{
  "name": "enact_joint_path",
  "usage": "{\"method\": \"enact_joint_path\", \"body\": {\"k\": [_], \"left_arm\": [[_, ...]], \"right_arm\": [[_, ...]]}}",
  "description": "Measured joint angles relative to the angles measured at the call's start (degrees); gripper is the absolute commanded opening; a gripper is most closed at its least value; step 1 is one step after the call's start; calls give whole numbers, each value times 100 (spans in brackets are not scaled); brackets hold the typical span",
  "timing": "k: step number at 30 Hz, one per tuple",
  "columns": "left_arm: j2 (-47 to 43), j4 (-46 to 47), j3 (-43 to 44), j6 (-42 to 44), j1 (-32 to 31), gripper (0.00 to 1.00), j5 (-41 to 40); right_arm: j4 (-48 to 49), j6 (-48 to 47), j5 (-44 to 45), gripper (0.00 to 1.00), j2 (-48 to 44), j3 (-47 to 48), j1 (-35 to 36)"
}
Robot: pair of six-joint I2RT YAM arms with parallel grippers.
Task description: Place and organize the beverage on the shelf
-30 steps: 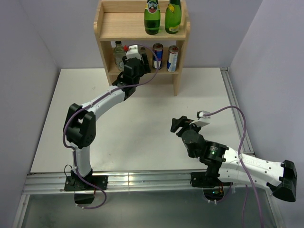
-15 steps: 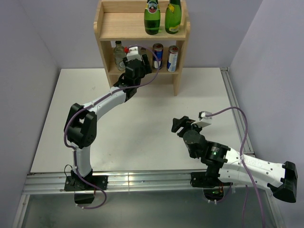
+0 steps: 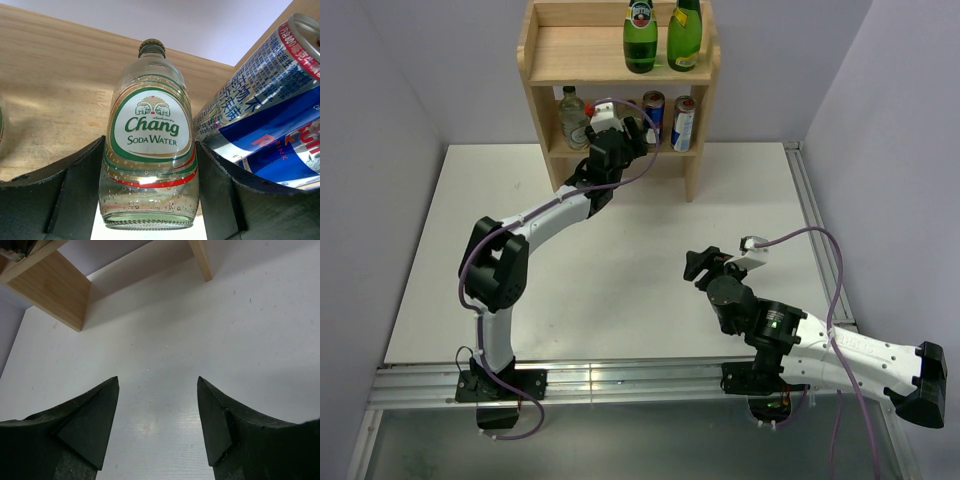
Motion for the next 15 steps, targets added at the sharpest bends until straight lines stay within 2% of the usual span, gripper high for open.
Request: {"method": "enact_joint_path", "body": {"k": [15], "left_arm": [[-435, 15, -474, -203, -131, 0, -140]], "right_arm": [[2, 22, -4, 70, 11, 0, 0]]}}
